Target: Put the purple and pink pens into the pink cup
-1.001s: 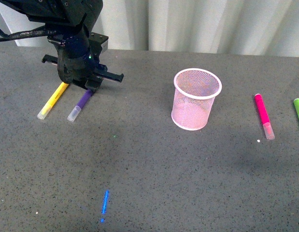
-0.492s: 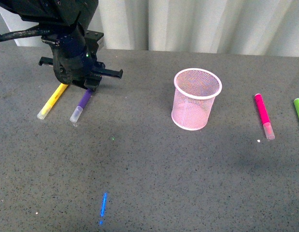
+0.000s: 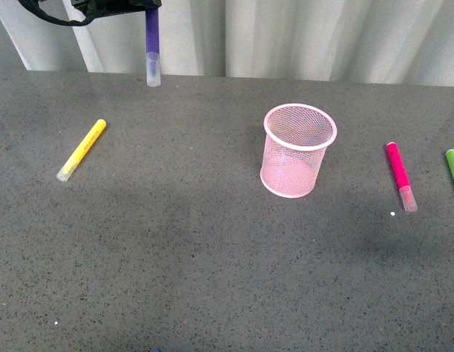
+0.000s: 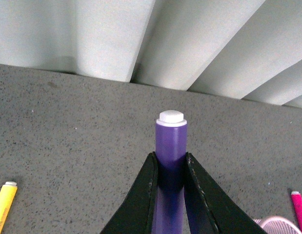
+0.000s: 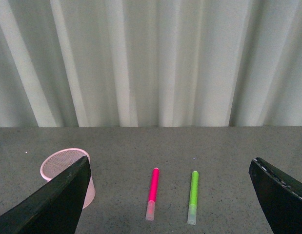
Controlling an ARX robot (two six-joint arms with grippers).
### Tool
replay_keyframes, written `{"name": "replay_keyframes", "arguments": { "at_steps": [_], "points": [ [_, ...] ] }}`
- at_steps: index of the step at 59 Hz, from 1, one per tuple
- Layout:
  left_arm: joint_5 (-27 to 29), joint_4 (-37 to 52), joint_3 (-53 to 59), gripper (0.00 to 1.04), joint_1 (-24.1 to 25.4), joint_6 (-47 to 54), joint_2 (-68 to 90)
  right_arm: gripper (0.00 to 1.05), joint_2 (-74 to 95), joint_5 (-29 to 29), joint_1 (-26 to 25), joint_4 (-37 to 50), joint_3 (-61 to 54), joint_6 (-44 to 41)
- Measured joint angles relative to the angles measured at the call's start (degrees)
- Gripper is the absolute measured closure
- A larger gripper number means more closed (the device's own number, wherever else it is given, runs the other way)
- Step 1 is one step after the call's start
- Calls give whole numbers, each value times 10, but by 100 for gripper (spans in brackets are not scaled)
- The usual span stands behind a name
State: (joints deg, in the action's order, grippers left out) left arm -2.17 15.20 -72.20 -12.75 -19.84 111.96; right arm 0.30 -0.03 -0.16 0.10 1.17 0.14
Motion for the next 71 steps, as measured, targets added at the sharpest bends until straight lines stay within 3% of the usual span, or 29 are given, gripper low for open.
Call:
{"name": "replay_keyframes", "arguments": {
  "at_steps": [12,29,55,71],
  "points": [
    [11,184,81,93,-11,-52,-14,7,0,0,0,0,0,0],
    [29,338,138,93,-38,-93,-16,7,0,0,0,0,0,0],
    [69,436,217,93,-121,-129,-17,7,0,0,0,0,0,0],
    [111,472,176,93,-172,-149,18,7,0,0,0,0,0,0]
  ]
}}
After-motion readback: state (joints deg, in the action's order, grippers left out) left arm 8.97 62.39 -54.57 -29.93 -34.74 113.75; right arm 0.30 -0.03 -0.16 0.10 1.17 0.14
